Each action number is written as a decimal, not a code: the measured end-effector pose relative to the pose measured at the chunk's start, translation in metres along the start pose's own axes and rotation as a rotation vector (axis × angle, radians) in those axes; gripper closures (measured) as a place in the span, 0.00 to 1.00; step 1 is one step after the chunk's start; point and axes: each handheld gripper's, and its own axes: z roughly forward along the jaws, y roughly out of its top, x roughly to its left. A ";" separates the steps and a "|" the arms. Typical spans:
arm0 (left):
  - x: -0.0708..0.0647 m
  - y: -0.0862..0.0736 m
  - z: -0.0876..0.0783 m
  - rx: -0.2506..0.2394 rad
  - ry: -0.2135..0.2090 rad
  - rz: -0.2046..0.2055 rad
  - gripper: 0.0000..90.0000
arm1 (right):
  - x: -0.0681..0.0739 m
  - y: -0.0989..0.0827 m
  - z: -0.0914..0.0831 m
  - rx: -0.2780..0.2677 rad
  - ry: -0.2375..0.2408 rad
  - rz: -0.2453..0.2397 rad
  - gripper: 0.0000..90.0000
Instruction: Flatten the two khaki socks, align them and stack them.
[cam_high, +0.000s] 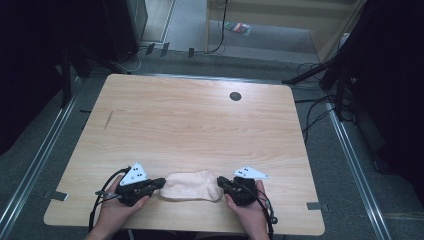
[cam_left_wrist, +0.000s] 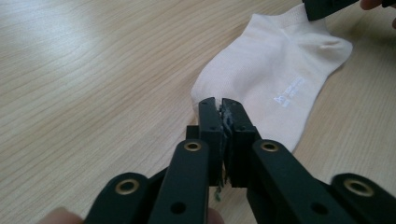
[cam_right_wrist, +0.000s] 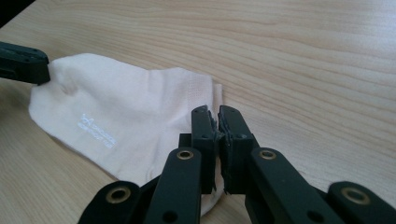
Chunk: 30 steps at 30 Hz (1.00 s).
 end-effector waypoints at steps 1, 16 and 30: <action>-0.001 0.001 -0.001 0.000 0.000 0.004 1.00 | 0.001 0.001 -0.001 -0.002 0.000 0.001 0.96; -0.005 0.000 0.001 0.030 -0.027 0.034 1.00 | -0.006 0.006 -0.013 -0.034 0.004 0.020 0.96; -0.006 -0.003 0.007 0.020 0.053 0.028 0.76 | -0.007 0.000 -0.002 -0.037 -0.036 -0.022 0.74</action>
